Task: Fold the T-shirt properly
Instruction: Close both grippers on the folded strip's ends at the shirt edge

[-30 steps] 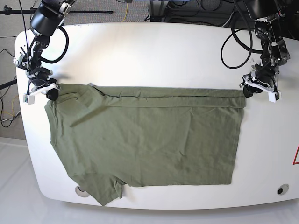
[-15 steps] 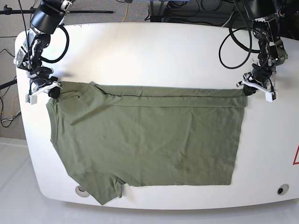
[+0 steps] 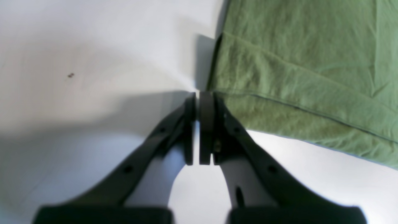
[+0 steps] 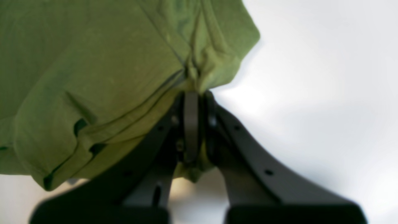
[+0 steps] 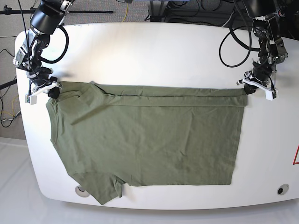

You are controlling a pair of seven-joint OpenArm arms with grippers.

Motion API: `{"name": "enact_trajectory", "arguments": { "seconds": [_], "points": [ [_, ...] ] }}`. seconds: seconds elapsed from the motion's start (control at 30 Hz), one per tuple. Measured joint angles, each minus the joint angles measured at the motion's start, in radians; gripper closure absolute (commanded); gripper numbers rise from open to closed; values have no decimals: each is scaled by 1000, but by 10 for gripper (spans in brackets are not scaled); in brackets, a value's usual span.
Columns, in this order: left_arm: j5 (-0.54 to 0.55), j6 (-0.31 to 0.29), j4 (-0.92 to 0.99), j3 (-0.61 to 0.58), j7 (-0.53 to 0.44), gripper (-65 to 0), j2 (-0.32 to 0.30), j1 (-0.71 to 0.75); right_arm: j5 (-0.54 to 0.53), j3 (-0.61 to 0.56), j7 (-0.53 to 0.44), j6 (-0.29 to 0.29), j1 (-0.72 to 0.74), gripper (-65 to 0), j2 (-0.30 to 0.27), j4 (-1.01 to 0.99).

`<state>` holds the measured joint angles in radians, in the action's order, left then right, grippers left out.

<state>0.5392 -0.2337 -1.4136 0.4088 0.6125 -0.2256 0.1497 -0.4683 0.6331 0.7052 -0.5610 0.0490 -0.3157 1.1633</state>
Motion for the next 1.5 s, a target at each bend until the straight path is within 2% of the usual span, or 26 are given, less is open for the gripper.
{"name": "enact_trajectory", "arguments": {
  "seconds": [0.67, 0.93, 1.23, 1.5],
  "points": [
    [36, -3, -39, -5, -5, 0, -18, 71, -10, -11, -22, -1, -62, 0, 0, 35],
    [63, 1, -102, -8, 29, 0, -22, 126, -10, -11, -16, 0, -81, 0, 2, 56],
    [47, 2, -169, 51, 55, 0, -19, 211, -34, -12, -18, -2, -132, 0, 2, 87],
    [45, -4, -179, 69, 80, 0, -18, 207, -25, -12, -21, -8, -139, 0, 2, 91]
  ]
}}
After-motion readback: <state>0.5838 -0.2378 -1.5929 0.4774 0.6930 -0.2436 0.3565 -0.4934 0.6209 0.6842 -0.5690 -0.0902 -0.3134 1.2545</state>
